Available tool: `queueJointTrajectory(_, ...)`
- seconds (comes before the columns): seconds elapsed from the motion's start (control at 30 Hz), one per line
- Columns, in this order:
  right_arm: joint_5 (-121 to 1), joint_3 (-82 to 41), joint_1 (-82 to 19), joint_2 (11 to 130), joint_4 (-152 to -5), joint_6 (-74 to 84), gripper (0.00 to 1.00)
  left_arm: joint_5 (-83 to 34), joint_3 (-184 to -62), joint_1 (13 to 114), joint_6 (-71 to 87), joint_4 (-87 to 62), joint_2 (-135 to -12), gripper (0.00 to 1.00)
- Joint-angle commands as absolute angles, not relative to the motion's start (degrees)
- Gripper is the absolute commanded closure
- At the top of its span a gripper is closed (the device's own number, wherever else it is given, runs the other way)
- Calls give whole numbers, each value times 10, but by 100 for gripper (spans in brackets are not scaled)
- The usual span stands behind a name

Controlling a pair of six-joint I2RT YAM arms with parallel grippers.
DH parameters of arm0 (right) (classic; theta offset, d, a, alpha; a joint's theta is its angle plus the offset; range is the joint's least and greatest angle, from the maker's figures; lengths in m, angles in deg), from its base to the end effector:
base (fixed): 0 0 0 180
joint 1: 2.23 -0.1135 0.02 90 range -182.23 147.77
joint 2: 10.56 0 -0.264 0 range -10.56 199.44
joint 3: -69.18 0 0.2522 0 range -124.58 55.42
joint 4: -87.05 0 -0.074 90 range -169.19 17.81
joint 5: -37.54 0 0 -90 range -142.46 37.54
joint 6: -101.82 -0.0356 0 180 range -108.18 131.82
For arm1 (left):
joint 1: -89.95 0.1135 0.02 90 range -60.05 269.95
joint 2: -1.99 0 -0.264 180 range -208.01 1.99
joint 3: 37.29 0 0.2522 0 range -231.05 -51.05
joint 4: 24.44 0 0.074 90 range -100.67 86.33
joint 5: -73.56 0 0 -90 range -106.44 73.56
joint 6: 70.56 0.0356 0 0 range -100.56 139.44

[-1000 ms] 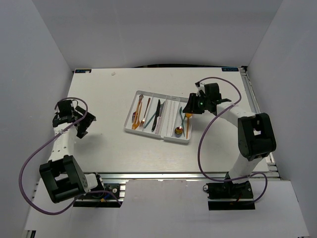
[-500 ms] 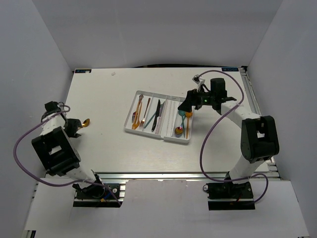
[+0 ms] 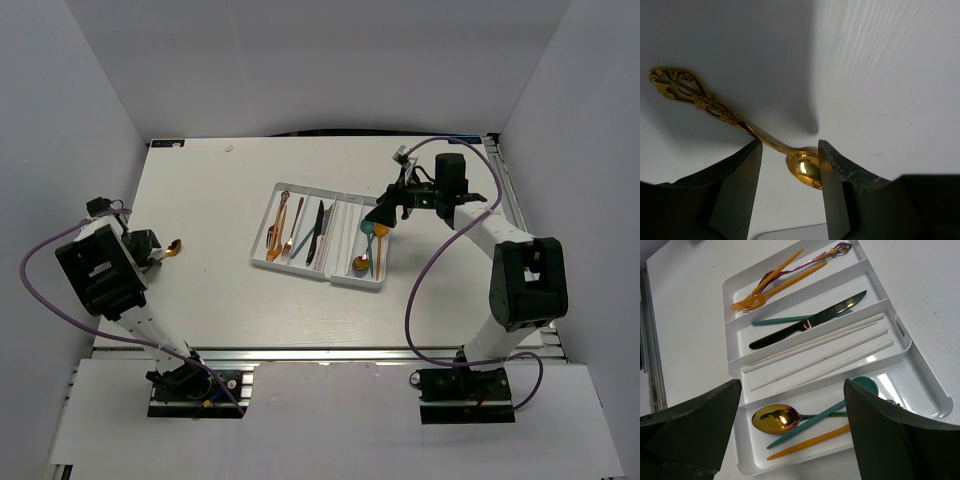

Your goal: Sort the eating utensils into containers

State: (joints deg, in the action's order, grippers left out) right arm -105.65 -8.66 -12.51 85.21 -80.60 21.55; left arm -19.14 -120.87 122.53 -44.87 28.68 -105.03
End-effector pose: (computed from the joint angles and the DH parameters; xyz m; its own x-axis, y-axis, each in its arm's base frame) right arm 0.3578 0.0939 0.2505 -0.3559 -0.1675 -0.9194 -0.8598 0.4442 0.2519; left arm 0.2993 0.1893 0.1591 0.1211 -0.9909 -0.0595 -0.9677 -0.1045 -0.2293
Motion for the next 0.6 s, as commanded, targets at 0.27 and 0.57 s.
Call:
queueJointTrajectory(0.27,-1067,-97,-116,823,-803,234,11,-172,-1272,1231,-510,387,-1112,63)
queueJointTrajectory(0.57,-1069,-87,-114,813,-817,220,11,-150,-1267,1231,-478,444,-1139,82)
